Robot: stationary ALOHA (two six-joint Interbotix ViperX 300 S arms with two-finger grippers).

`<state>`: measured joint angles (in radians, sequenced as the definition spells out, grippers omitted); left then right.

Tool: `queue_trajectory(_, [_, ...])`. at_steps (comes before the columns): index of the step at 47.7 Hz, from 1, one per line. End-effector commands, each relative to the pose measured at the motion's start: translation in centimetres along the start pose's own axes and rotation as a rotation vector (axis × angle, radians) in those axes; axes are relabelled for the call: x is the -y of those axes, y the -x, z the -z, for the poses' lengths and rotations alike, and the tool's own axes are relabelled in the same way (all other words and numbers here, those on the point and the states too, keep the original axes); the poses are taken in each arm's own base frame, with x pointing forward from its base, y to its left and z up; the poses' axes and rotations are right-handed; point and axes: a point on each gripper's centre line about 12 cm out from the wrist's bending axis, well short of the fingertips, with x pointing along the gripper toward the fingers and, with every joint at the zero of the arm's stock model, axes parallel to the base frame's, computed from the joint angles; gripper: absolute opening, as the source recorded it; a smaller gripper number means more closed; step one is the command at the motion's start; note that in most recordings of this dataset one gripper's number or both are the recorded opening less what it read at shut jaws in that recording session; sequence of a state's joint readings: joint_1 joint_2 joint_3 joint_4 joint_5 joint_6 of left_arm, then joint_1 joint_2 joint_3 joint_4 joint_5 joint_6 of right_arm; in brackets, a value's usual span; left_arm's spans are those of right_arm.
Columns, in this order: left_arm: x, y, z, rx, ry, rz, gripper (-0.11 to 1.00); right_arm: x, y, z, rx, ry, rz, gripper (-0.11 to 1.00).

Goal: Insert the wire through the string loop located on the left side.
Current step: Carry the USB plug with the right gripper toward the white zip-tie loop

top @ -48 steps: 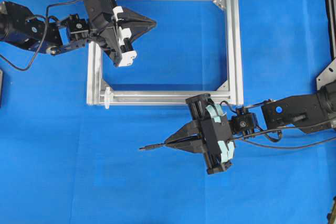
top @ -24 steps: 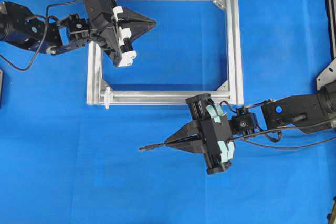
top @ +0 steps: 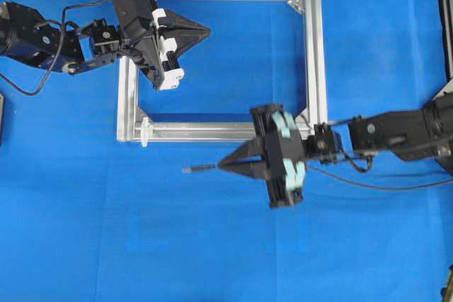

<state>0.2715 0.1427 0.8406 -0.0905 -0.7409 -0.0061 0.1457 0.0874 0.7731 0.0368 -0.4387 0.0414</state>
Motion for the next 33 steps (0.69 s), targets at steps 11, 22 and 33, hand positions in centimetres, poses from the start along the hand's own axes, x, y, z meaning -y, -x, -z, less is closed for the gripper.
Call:
queue_trajectory(11, [0.0,0.3,-1.3,0.038,0.002,0.003,0.0,3.7,0.4,-1.2,0.018,-0.038,0.086,0.0])
queue_trajectory(22, [0.0,0.3,-1.3,0.038,0.002,0.003,0.0,4.5,0.5,-1.1,0.002,-0.044,0.104,0.0])
queue_trajectory(33, [0.0,0.3,-1.3,0.038,0.002,0.003,0.0,3.8,-0.5,-1.6,0.009,-0.036,0.088,0.0])
